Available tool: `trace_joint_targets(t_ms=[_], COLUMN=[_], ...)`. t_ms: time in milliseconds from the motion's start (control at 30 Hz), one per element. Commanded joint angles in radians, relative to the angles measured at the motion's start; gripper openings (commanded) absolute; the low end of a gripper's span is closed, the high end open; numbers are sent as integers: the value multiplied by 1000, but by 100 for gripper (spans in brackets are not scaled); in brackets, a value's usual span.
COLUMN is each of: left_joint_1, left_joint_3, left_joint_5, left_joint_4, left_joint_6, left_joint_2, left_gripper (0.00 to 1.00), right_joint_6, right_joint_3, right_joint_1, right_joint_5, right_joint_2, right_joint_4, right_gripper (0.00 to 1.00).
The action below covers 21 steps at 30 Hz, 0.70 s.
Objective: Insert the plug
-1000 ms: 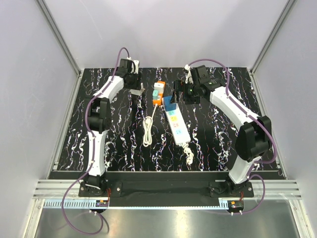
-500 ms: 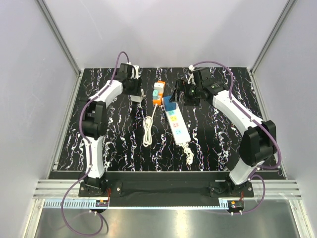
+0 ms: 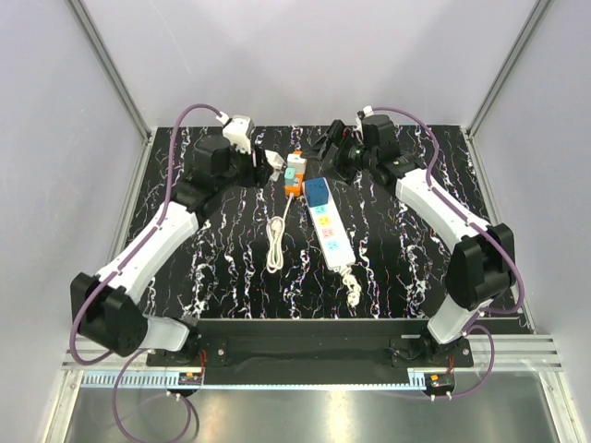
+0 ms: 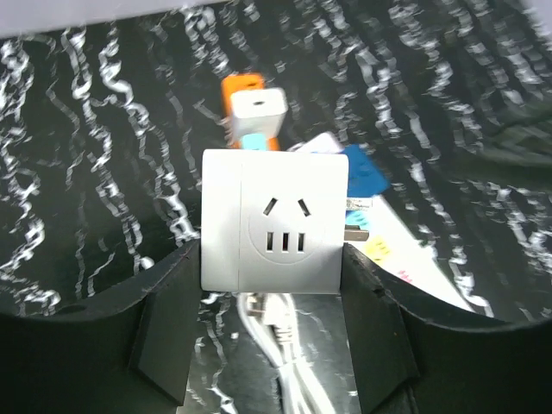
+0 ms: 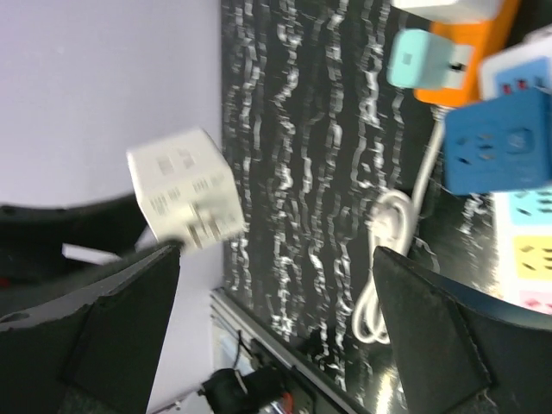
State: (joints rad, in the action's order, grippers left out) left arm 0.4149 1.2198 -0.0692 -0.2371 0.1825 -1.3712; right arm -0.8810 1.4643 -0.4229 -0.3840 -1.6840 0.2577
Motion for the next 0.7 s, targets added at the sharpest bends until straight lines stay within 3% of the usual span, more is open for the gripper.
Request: trace_joint_targets(t_ms=[0, 133, 667], left_joint_1=[47, 79, 148], left_joint_3=[-45, -57, -51], left_joint_5=[12, 12, 34], left_joint_4=[111, 117, 140], left_joint_6=[28, 40, 52], left_joint_2=[50, 87, 136], left_gripper=[0, 0, 0], right_joint_6=[-72, -67, -7], right_joint_3=[15, -25, -105], right_joint_1=[-43, -83, -114], right_joint_5=[-49, -46, 11], right_joint_2=[58, 93, 130], right_joint_4=[-191, -248, -124], right_gripper=[99, 100, 98])
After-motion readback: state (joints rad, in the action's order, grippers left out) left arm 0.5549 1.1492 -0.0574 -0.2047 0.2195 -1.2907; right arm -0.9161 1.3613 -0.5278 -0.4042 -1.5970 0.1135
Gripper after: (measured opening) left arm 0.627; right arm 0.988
